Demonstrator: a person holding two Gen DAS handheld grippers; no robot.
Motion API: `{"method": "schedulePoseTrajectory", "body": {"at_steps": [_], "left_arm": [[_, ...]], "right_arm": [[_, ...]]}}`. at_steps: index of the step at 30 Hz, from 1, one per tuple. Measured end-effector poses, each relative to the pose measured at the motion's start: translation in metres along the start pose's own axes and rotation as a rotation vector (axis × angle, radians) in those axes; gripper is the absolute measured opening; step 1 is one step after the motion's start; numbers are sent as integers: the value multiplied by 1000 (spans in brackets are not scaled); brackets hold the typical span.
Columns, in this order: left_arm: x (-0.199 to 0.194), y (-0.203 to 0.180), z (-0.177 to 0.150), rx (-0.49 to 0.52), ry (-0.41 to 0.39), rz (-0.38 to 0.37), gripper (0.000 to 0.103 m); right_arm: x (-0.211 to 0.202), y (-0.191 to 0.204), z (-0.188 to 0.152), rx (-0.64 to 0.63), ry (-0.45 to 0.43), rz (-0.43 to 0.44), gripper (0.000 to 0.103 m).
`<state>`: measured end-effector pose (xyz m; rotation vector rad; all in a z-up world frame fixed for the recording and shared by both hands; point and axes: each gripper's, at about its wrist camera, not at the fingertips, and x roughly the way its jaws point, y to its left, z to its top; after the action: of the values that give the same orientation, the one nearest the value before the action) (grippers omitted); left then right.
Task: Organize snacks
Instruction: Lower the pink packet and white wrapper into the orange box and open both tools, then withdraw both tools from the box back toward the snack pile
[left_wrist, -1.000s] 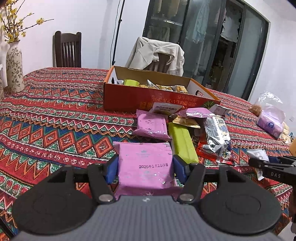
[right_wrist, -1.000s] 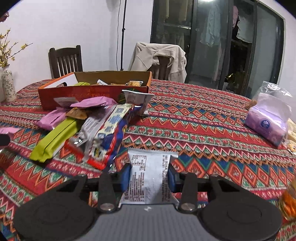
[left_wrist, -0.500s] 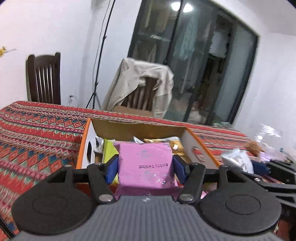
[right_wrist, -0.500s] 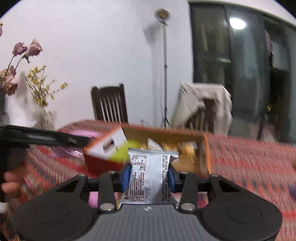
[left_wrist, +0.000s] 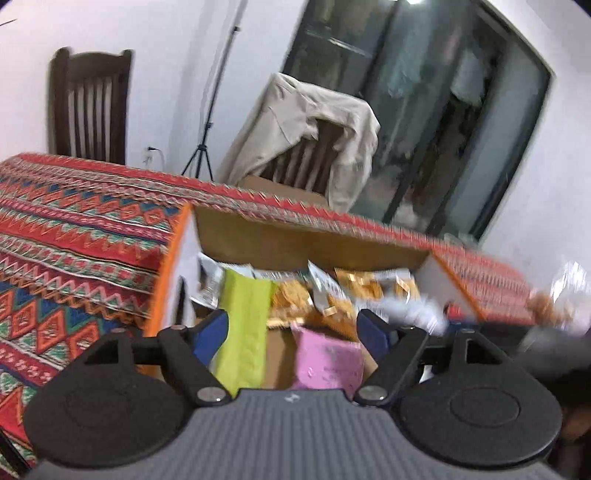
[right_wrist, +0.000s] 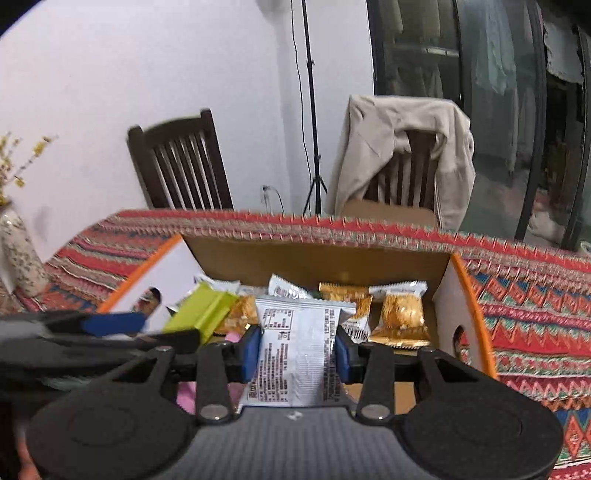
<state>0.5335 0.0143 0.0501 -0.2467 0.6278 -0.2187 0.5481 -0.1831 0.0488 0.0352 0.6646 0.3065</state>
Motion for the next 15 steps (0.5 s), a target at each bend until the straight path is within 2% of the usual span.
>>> {"method": "schedulePoseTrajectory", "body": {"at_steps": [5, 7, 8, 11, 15], "left_arm": [[-26, 12, 13, -9, -67, 37, 80], [-33, 10, 12, 13, -64, 40, 80], [-37, 9, 11, 27, -61, 46, 80], [-50, 1, 7, 52, -60, 56, 80], [-82, -11, 5, 72, -86, 32, 82]], "right_arm": [[24, 12, -10, -4, 71, -13, 44], [21, 12, -13, 8, 68, -21, 64], [16, 11, -14, 13, 60, -14, 66], [-2, 9, -10, 16, 29, -16, 67], [-44, 5, -3, -2, -36, -27, 69]]}}
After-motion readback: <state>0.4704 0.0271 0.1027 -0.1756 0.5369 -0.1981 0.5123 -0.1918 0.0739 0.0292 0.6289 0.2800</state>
